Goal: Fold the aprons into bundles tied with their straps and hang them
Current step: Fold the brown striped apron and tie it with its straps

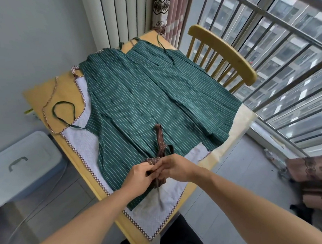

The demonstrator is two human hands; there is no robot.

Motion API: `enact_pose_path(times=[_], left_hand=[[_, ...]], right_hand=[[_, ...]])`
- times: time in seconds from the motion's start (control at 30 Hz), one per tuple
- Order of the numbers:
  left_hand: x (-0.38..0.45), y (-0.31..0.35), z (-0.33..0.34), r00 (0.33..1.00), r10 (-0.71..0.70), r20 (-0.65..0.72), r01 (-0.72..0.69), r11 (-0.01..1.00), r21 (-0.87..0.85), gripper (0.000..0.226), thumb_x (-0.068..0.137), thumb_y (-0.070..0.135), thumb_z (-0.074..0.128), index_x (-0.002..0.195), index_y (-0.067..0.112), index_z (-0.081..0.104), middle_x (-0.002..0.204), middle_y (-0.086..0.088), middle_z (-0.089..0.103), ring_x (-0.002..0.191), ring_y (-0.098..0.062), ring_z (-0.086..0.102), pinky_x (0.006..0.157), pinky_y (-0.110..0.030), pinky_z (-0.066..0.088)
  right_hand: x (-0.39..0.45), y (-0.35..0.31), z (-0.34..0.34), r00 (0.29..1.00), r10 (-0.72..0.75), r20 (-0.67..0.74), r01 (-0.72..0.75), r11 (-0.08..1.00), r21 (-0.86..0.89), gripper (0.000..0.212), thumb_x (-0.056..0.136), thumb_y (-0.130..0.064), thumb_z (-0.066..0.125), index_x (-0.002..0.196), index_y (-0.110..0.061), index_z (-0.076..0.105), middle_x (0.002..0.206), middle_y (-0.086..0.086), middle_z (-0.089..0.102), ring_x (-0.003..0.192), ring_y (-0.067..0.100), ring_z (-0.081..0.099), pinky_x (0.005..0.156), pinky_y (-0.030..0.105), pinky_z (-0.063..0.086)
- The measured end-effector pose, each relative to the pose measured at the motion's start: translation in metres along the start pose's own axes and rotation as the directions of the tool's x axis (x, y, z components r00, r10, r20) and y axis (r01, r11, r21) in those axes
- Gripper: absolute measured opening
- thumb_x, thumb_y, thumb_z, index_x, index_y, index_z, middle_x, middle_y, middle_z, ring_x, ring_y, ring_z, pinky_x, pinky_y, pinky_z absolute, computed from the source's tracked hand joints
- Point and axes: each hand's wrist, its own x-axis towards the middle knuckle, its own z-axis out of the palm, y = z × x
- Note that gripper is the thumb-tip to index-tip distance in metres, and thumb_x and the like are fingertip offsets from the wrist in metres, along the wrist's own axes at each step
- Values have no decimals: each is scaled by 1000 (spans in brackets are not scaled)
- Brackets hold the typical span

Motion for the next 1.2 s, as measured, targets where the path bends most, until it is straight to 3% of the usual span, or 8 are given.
enact_pose_path(times=[0.13,0.27,0.4,0.5,0.63,0.87,1.07,1.2], left_hand=[[3,-7,1,997,-76,11,76,989,-129,21,93,40,71,111,34,78,86,10,64,83,-12,63,76,-43,57],[6,-11,1,995,-95,30,100,970,-222,11,90,39,75,98,34,82,87,10,68,85,-13,65,79,-44,57],[7,-8,-4,992,-107,62,120,954,-276,24,86,38,78,108,28,81,92,10,73,87,-9,67,82,-35,58],[8,-10,-6,986,-148,76,165,936,-311,29,80,51,77,99,30,81,89,12,75,83,-4,70,76,-27,58],[5,-10,-7,985,-154,81,172,931,-322,10,87,39,77,91,30,79,82,10,75,71,3,65,65,-15,47],[6,-12,-10,993,-91,73,109,953,-284,2,89,37,77,89,36,79,86,13,75,82,1,67,76,-21,53],[4,-13,-10,987,-151,60,162,935,-316,10,87,38,79,94,31,77,92,12,76,92,-4,70,83,-29,58],[4,-10,-5,980,-194,56,201,918,-341,4,90,31,76,87,30,78,91,10,75,91,-8,70,87,-36,58]], right_hand=[[8,4,3,977,-174,-122,122,930,-347,14,87,-28,79,100,-22,82,84,-10,72,70,2,63,65,14,48],[17,3,3,929,-331,-165,210,840,-500,11,84,-28,80,94,-29,83,94,-12,68,88,3,53,78,16,43],[21,2,3,977,-173,-125,102,894,-437,14,82,-36,82,92,-27,83,86,-11,75,74,9,66,69,31,56],[22,5,1,982,-91,-165,27,933,-359,16,80,-36,84,86,-22,79,81,-9,73,70,12,66,62,28,55],[22,8,0,994,9,-111,-41,957,-288,24,81,-37,84,78,-19,69,78,-8,69,67,10,62,58,25,50],[23,6,-4,995,86,47,-70,960,-271,20,77,-32,88,80,-16,76,88,4,76,74,11,63,75,37,57],[16,6,4,977,42,-208,-64,993,-99,20,80,-30,87,78,-15,74,72,-6,71,57,-2,58,53,14,45],[14,9,17,919,94,-383,-87,996,35,8,86,-25,81,83,-20,76,75,-4,74,66,9,69,65,35,62]])
